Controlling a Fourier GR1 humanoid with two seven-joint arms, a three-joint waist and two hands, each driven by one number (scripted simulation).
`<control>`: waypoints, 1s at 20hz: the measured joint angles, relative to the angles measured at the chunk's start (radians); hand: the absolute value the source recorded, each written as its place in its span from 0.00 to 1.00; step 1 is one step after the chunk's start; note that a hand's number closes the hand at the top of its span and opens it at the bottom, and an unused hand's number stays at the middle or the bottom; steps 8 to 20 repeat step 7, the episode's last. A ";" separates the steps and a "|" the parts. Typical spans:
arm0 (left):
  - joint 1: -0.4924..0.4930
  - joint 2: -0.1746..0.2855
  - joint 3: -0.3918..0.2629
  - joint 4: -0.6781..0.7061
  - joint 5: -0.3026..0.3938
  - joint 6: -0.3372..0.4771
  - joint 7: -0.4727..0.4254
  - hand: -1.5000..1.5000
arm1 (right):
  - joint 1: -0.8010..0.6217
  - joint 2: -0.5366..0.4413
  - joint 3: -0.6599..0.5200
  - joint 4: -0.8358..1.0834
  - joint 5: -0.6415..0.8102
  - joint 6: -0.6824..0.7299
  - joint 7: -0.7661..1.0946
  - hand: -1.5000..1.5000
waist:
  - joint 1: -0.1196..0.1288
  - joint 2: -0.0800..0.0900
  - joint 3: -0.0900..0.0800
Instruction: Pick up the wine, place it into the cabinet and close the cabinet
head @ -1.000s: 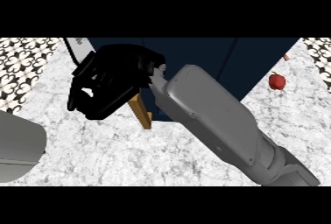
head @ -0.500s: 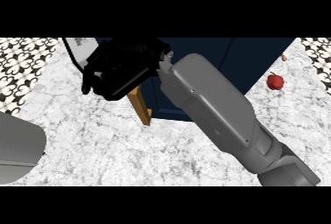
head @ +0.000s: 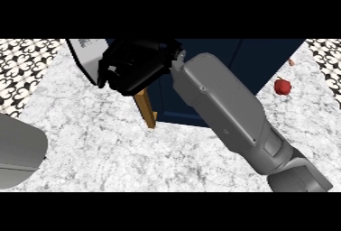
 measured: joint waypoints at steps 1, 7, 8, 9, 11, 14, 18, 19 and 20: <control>0.001 -0.001 0.003 -0.003 0.001 0.006 0.002 0.00 | 0.003 -0.001 -0.001 -0.001 0.010 -0.011 -0.014 1.00 | 0.000 0.000 -0.001; -0.010 -0.007 0.009 -0.004 -0.023 0.018 0.009 0.00 | 0.024 -0.015 0.000 -0.017 0.056 -0.026 -0.084 1.00 | 0.007 -0.002 -0.007; -0.010 -0.007 0.009 -0.004 -0.023 0.018 0.009 0.00 | 0.024 -0.015 0.000 -0.017 0.056 -0.026 -0.084 1.00 | 0.007 -0.002 -0.007; -0.010 -0.007 0.009 -0.004 -0.023 0.018 0.009 0.00 | 0.024 -0.015 0.000 -0.017 0.056 -0.026 -0.084 1.00 | 0.007 -0.002 -0.007; -0.010 -0.007 0.009 -0.004 -0.023 0.018 0.009 0.00 | 0.024 -0.015 0.000 -0.017 0.056 -0.026 -0.084 1.00 | 0.007 -0.002 -0.007; -0.010 -0.007 0.009 -0.004 -0.023 0.018 0.009 0.00 | 0.024 -0.015 0.000 -0.017 0.056 -0.026 -0.084 1.00 | 0.007 -0.002 -0.007; -0.010 -0.007 0.009 -0.004 -0.023 0.018 0.009 0.00 | 0.024 -0.015 0.000 -0.017 0.056 -0.026 -0.084 1.00 | 0.007 -0.002 -0.007; -0.010 -0.007 0.009 -0.004 -0.023 0.018 0.009 0.00 | 0.024 -0.015 0.000 -0.017 0.056 -0.026 -0.084 1.00 | 0.007 -0.002 -0.007; -0.010 -0.007 0.009 -0.004 -0.023 0.018 0.009 0.00 | 0.024 -0.015 0.000 -0.017 0.056 -0.026 -0.084 1.00 | 0.007 -0.002 -0.007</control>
